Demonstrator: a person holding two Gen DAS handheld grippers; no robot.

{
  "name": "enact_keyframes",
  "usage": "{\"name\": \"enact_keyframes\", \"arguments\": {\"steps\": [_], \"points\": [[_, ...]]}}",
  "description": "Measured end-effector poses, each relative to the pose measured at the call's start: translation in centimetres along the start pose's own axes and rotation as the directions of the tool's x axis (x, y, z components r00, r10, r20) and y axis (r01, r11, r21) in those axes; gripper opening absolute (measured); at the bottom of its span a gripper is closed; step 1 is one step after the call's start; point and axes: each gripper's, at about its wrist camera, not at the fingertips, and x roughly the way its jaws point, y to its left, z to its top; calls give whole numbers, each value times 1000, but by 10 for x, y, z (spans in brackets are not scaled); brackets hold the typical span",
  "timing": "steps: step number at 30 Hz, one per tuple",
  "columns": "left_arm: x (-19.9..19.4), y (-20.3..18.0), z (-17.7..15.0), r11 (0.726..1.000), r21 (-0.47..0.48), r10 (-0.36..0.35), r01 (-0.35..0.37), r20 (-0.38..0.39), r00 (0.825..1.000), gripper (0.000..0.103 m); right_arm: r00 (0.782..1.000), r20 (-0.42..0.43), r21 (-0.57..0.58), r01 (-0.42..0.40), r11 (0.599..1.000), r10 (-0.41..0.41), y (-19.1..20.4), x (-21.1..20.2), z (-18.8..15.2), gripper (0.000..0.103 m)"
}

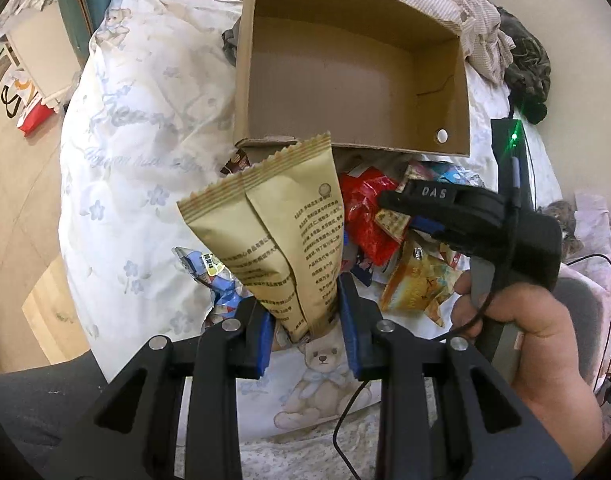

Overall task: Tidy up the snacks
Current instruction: 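Grasp the pink-and-white pouch with the right gripper while the left holds the tan bag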

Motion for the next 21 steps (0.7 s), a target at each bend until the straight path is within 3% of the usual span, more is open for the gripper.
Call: {"name": "enact_keyframes", "arguments": {"steps": [5,8,10,12,13,15,21], "points": [[0,-2,-1,1000,2,-4,4,1,1000,25,999,18,-38,-33,999,34,-4,-16,-10,31],[1,-1,-1,1000,-1,3,-3,5,1000,25,989,-6,-21,-151,988,151,-12,-30,-19,31],[3,0,-1,1000,-9,6,-6,1,1000,25,983,-8,-38,-184,982,184,-17,-36,-24,31],[6,0,-1,1000,-15,11,-11,-4,1000,25,968,-102,-50,-234,971,228,-20,-25,-26,31],[7,0,-1,1000,-16,16,-16,-6,1000,25,971,-114,-55,-219,974,211,-24,-21,-27,31],[10,0,-2,999,-18,29,-29,-10,1000,25,980,-95,-65,-181,981,175,-31,-20,-29,31],[16,4,-4,998,-25,57,-57,-14,998,25,975,56,-58,-213,975,216,-48,-47,-29,32]]}}
